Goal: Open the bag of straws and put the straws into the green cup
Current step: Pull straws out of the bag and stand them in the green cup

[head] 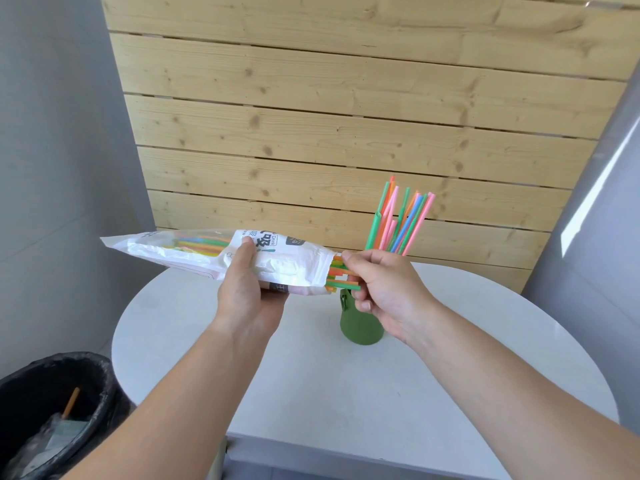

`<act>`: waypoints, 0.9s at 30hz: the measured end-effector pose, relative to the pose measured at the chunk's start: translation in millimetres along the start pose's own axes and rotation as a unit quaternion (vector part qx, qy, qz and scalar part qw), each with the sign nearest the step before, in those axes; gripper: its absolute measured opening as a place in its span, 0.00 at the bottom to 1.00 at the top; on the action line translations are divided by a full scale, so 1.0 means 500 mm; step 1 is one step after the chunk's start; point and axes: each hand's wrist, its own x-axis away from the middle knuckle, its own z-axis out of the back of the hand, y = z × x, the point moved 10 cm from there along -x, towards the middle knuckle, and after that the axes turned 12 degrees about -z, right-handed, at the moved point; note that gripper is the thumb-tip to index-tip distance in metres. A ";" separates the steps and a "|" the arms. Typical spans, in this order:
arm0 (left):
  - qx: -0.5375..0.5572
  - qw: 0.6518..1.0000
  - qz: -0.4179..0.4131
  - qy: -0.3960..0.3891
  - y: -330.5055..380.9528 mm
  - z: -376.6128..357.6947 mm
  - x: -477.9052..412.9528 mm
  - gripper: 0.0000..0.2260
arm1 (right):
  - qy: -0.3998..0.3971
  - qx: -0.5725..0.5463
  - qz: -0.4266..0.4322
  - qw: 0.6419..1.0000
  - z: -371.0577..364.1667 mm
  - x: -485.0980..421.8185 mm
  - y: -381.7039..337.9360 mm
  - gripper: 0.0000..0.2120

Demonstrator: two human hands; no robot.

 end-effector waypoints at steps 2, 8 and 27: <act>0.001 1.000 -0.001 0.004 0.004 0.002 -0.002 0.16 | 0.005 -0.004 0.006 1.000 0.007 -0.002 -0.003 0.05; 0.011 1.000 -0.002 0.022 0.017 0.014 -0.013 0.16 | 0.031 -0.015 0.018 0.999 0.044 -0.010 -0.021 0.05; 0.011 0.999 0.006 0.031 0.007 0.019 -0.014 0.14 | 0.001 0.032 0.018 0.999 0.022 -0.003 -0.013 0.05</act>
